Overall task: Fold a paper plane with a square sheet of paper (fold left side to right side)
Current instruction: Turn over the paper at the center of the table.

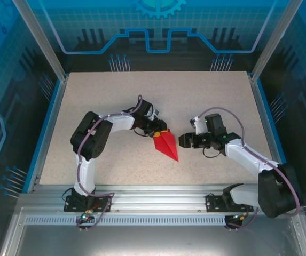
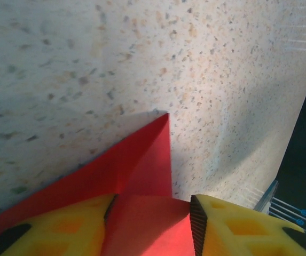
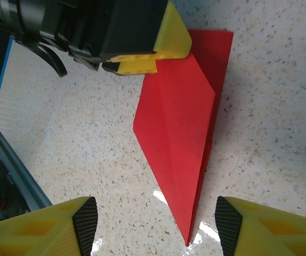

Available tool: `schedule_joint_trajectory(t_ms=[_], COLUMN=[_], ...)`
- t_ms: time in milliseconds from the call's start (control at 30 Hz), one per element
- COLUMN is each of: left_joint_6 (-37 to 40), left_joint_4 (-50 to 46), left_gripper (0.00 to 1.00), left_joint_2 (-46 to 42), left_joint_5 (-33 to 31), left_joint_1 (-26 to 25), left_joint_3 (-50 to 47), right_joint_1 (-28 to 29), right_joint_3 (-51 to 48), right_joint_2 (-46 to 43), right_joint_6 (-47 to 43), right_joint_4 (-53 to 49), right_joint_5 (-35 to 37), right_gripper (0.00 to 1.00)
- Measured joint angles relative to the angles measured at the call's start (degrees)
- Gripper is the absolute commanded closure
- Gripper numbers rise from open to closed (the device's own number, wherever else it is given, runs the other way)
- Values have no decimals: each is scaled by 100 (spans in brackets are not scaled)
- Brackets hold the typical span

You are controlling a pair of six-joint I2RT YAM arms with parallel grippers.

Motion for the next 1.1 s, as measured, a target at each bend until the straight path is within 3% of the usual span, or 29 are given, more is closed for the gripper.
schedule_joint_trajectory(t_ms=[233, 400, 700, 900, 1100], left_joint_6=[-37, -17, 164, 260, 243], left_joint_4=[153, 116, -168, -168, -149], left_gripper=[81, 87, 83, 82, 82], left_joint_2=[-2, -166, -1615, -2457, -2673], left_joint_5=[105, 111, 138, 317, 627], left_joint_1=[-26, -24, 22, 31, 31], left_joint_3=[63, 66, 313, 610, 629], right_joint_1=[-350, -586, -1104, -1045, -662], right_joint_3=[-192, -293, -304, -166, 251], right_joint_2=[-282, -448, -476, -227, -129], right_joint_6=[251, 540, 997, 1338, 1639], right_joint_4=[391, 850, 1681, 2267, 2793], right_joint_5=[-509, -901, -1882, -2702, -3108], right_gripper=[20, 1, 1, 1, 1])
